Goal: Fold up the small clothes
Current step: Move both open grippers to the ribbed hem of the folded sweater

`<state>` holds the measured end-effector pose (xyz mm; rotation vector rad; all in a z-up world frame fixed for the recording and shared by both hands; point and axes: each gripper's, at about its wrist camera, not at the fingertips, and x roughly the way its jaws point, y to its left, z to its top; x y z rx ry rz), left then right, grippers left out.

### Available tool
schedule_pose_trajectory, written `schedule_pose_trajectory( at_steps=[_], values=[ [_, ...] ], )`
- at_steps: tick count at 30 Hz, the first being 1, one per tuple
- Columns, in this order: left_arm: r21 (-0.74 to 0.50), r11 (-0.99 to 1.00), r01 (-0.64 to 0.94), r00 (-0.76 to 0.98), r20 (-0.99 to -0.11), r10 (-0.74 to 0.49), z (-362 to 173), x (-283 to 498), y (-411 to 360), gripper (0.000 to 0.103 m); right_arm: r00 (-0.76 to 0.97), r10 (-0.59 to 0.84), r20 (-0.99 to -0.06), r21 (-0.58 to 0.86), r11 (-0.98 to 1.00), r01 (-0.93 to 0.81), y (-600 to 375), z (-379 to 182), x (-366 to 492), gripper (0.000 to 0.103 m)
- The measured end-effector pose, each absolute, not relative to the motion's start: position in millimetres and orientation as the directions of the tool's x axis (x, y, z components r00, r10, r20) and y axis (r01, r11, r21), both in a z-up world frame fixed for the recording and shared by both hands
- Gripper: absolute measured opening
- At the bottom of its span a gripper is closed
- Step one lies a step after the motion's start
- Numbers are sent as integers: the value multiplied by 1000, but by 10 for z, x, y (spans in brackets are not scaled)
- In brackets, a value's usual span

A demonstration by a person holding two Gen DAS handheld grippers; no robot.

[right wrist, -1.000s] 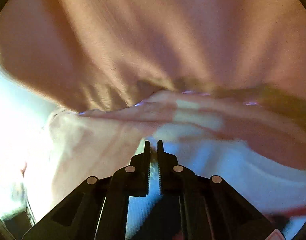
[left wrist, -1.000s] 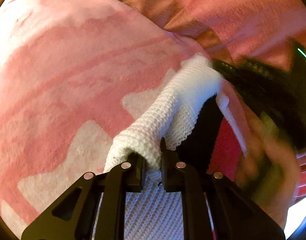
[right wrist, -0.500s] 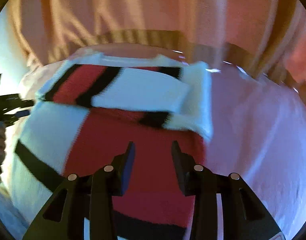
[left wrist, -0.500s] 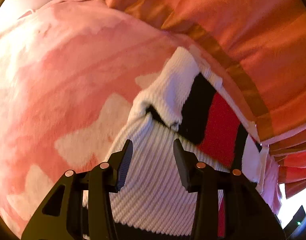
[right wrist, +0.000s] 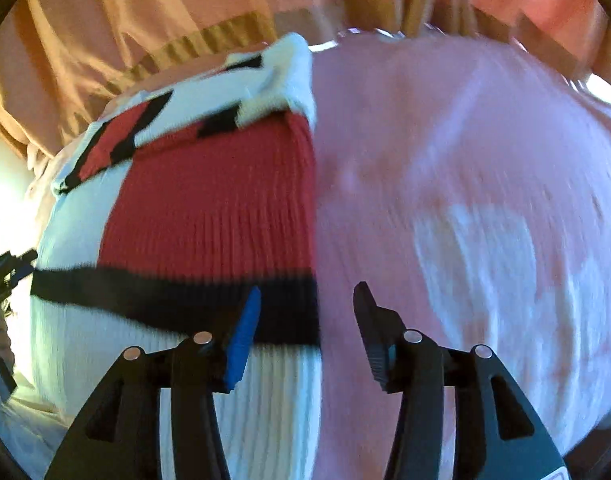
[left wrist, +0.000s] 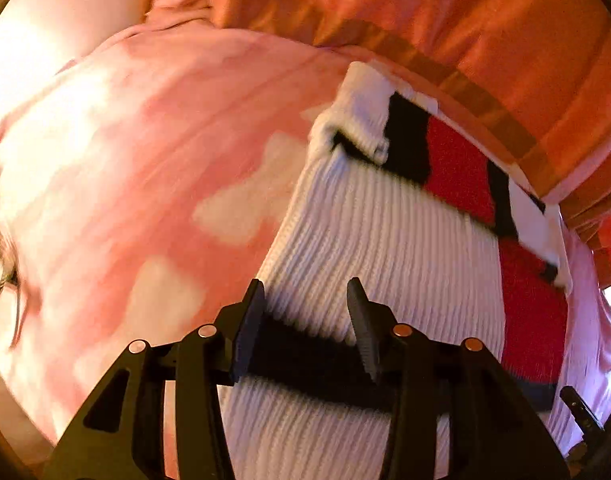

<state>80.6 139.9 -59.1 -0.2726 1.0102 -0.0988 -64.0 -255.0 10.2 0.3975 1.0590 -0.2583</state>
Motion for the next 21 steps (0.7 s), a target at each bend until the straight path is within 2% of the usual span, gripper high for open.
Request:
schedule_pose_trajectory(
  at_steps=[3,8,11,14,21],
  values=[
    [-305,951,-52,532,-814,-232,-649,472,1458,42,495,8,-869,234,887,397,-2424,77,-935,48],
    [-225,974,-25,574,-801,-170,-673,17,1338,42,517,-18,-856,211,900,381,-2229,89,-1204,48],
    [-176,984,-7,582,-801,-139,-724,-187,1247,47,517,-42,-855,181,910,373,-2149,85,-1315,54],
    [-122,992,8,588,-802,-103,-765,-294,1172,47,511,-37,-859,174,917,360,-2081,63,-1374,55],
    [-105,994,22,594,-798,-98,-780,-405,1125,55,491,-33,-871,170,916,364,-1977,-27,-1488,57]
  ],
)
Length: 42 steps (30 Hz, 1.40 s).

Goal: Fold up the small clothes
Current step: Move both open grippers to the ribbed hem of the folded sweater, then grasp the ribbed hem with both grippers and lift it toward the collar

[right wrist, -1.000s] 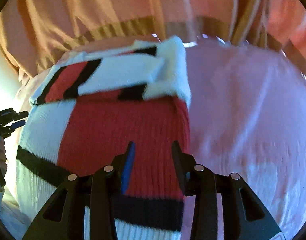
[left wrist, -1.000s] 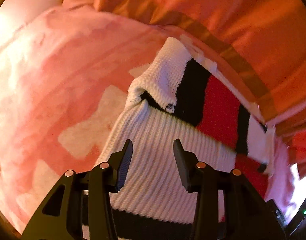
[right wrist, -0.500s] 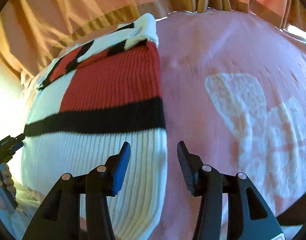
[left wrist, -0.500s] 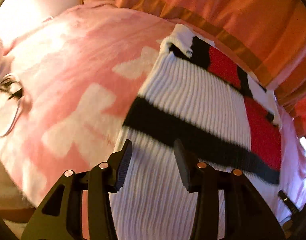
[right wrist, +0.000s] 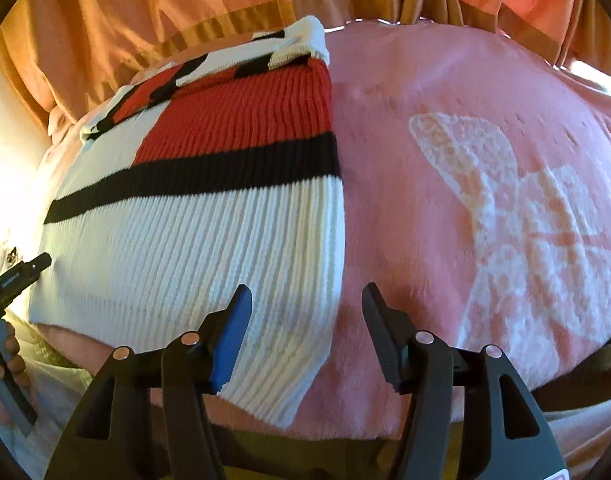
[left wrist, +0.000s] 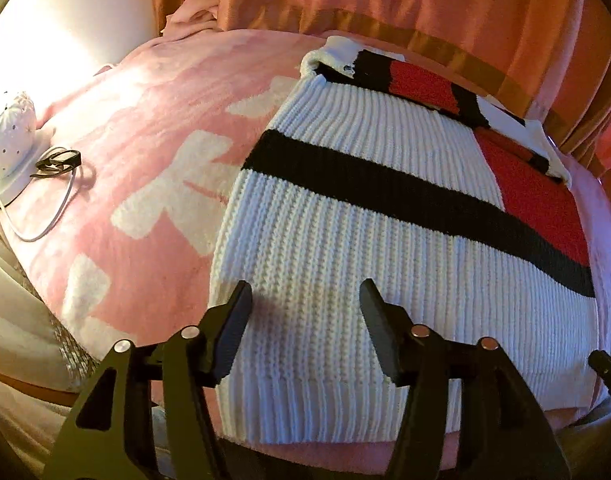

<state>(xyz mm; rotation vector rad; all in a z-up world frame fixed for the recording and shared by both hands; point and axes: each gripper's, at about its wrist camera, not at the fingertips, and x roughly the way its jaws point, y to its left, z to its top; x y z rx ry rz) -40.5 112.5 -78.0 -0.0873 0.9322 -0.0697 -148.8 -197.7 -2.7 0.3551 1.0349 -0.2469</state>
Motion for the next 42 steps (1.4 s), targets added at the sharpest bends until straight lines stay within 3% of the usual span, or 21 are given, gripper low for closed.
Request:
schedule_pose_trajectory(
  at_steps=[8,12,17,23,24,25,26,27,30,37,42],
  values=[
    [-191,980,-48,637,-762,-117,-711,-559,1322,64,482,-37,-875,164,915,368,-1877,-94,-1583,62],
    [-213,973,-91,577,-807,-123,-852,-522,1419,66,485,-33,-874,168,916,364,-1848,-94,-1583,66],
    [-160,986,-36,575,-811,-111,-858,-540,1274,69,493,-15,-870,185,916,355,-1815,-87,-1559,67],
    [-248,969,6,544,-812,-212,-840,-500,1267,68,511,26,-859,222,918,327,-1776,-88,-1522,65],
    [-267,964,11,542,-808,-230,-833,-496,1274,66,516,28,-856,223,921,319,-1762,-87,-1512,61],
    [-291,957,16,539,-803,-253,-831,-488,1288,51,519,29,-854,221,924,312,-1753,-84,-1501,44],
    [-306,952,14,537,-801,-266,-832,-476,1307,28,522,32,-852,221,926,305,-1744,-83,-1487,17],
    [-333,943,1,531,-799,-283,-846,-450,1353,22,534,47,-844,239,925,296,-1747,-72,-1475,11],
    [-417,908,-35,540,-772,-334,-826,-439,1466,16,581,65,-811,273,921,278,-1752,36,-1475,9],
    [-379,920,97,587,-725,-361,-356,-794,1423,14,674,82,-734,336,906,256,-1874,527,-1797,7],
    [-392,908,144,547,-734,-404,-258,-1099,1464,3,660,75,-747,319,912,257,-1917,699,-2125,7]
  ],
)
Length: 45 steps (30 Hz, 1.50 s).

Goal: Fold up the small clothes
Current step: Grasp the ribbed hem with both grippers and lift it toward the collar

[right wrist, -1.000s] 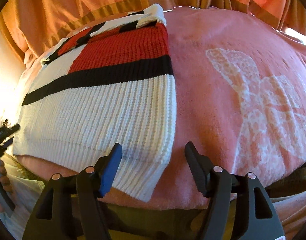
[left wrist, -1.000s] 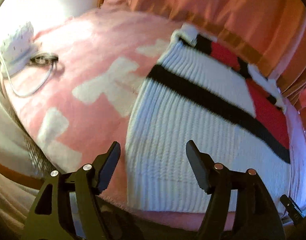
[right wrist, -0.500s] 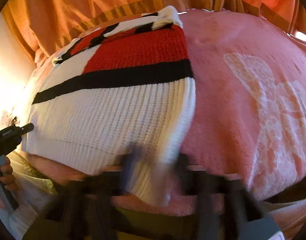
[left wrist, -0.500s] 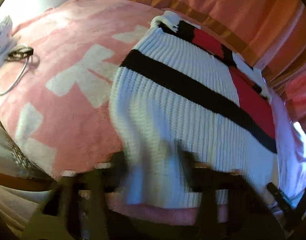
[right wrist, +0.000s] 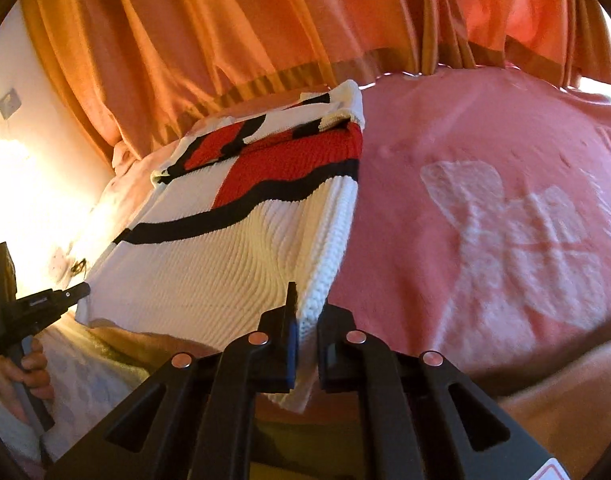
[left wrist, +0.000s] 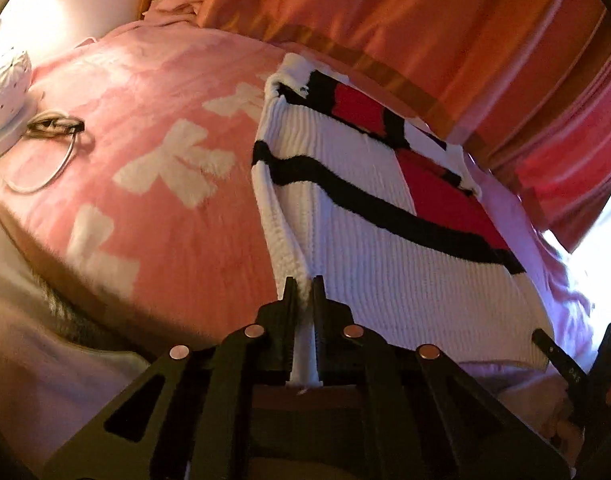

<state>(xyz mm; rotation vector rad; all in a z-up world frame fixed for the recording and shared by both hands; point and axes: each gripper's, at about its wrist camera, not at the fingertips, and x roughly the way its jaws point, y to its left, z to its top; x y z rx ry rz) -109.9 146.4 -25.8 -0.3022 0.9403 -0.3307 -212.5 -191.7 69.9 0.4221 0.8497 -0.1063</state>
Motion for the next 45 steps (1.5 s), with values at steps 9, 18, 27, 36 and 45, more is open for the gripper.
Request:
schedule_pose_trajectory(
  at_steps=[9,18,27,36,45],
  values=[
    [-341,926,162,513,-772,-374,-139,-1653,1501,3,568,107,-816,327,896,301,-1833,647,-2688,6],
    [-383,923,45,397,-840,-369,-602,-1290,1500,19,564,114,-818,330,895,298,-1820,628,-2460,7],
    [-280,959,-39,362,-899,-248,-926,-1207,1466,69,545,131,-828,341,889,304,-1837,568,-2384,7],
    [-405,914,26,349,-853,-388,-1075,-1119,1501,13,536,145,-832,345,892,294,-1829,547,-2350,7],
    [-435,862,261,520,-689,-505,278,-1590,1484,3,709,187,-680,426,888,174,-1881,1148,-2702,7]
  ],
)
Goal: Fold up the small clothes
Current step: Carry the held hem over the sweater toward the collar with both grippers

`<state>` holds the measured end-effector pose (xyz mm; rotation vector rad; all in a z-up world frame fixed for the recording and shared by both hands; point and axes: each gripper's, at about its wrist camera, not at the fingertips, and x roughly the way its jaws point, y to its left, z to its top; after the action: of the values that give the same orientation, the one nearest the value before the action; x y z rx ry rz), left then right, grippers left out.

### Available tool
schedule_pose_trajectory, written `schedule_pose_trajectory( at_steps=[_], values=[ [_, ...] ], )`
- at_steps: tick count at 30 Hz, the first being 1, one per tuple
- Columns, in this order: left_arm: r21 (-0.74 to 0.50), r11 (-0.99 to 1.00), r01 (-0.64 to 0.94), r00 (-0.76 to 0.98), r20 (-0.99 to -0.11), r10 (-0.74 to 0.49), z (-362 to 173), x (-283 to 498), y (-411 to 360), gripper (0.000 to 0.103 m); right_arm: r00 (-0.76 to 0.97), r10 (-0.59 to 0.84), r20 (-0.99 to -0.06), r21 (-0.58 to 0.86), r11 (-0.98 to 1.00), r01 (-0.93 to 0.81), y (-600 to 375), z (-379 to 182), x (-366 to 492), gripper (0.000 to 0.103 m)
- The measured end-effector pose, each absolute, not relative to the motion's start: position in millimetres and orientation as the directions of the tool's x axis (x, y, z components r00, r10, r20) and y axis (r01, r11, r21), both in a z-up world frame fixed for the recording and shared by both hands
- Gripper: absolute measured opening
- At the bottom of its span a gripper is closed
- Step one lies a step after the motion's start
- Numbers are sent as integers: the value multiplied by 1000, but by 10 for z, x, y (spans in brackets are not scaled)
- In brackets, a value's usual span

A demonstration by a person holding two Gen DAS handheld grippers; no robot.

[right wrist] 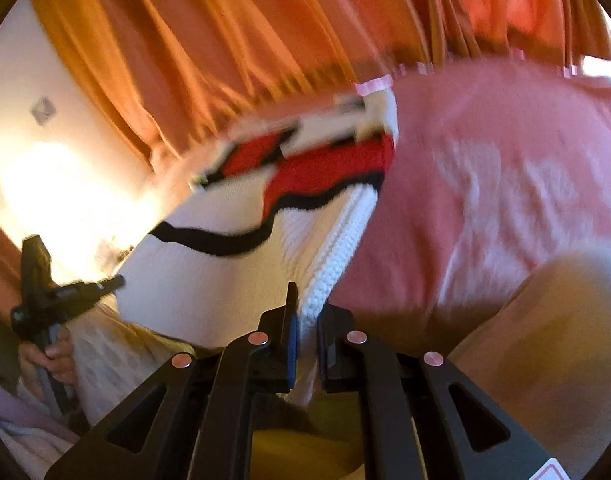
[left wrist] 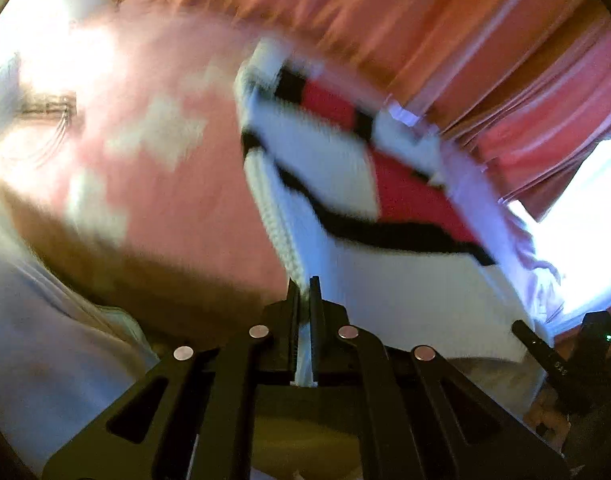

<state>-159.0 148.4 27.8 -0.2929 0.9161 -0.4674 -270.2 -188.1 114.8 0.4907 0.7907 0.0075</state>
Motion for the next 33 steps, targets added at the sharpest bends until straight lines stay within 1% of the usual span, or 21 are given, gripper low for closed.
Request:
schedule_pose_trajectory(
  at_steps=[2,5,7,9,11,12,13,14,17,19,21,22,23,24,25,26,27,29,30,31,33],
  values=[
    [-412,866,285,594,-633,-496,631,-1567,1546,3,758,165,-631,426,891,161,-1953,1381,-2678,7],
    [-382,871,309,676,-556,-484,995,-1354,1467,3,818,140,-558,427,894,138,-2183,1714,-2387,7],
    [-334,891,308,732,-515,-446,1172,-1011,1403,3,832,141,-537,438,889,131,-2355,1794,-2084,7],
    [-317,908,274,766,-498,-406,1254,-573,1337,3,842,133,-523,440,888,133,-2585,1821,-1625,7],
    [-322,918,229,780,-503,-371,1255,-37,1302,3,839,136,-526,464,873,149,-2793,1774,-1201,7],
    [-309,926,219,783,-511,-355,1208,160,1292,3,828,146,-541,488,856,167,-2947,1696,-847,7],
    [-292,935,201,789,-518,-331,1167,359,1251,3,824,141,-548,494,850,183,-3020,1648,-665,7],
    [-279,943,180,793,-526,-307,1122,566,1208,3,805,143,-576,492,847,201,-3124,1551,-319,7],
    [-240,962,131,775,-581,-250,911,1233,908,3,767,122,-630,480,837,262,-3299,1284,322,7],
    [-244,966,88,740,-633,-227,669,1657,723,4,732,109,-672,480,818,318,-3420,979,752,7],
    [-270,962,40,700,-680,-220,366,2034,637,4,695,137,-706,482,812,329,-3458,688,1026,8],
    [-270,963,26,689,-693,-213,268,2109,624,7,691,143,-708,483,813,326,-3461,579,1100,13],
    [-259,966,-4,678,-710,-187,123,2243,632,8,688,132,-714,468,820,329,-3465,509,1143,13],
    [-241,970,-20,686,-710,-162,54,2257,642,8,685,103,-721,445,827,344,-3477,475,1165,15],
    [-213,976,-35,695,-707,-129,10,2279,661,11,691,101,-715,452,821,348,-3496,490,1169,18],
    [-174,984,-35,704,-703,-100,-7,2313,684,20,702,106,-704,468,812,347,-3521,528,1173,24],
    [-159,987,-20,710,-698,-98,18,2309,702,25,717,84,-692,466,811,355,-3538,614,1149,30],
    [-166,986,3,729,-674,-116,103,2263,781,48,748,7,-663,419,831,364,-3509,792,1053,61],
    [-194,980,42,750,-642,-160,163,2188,856,54,760,-25,-649,382,854,354,-3469,876,1011,64],
    [-194,979,66,760,-626,-175,198,2174,877,61,761,-42,-648,349,871,345,-3432,921,990,64],
    [-189,978,89,761,-621,-189,231,2157,901,62,730,-57,-681,271,907,323,-3319,922,972,64]
  ],
)
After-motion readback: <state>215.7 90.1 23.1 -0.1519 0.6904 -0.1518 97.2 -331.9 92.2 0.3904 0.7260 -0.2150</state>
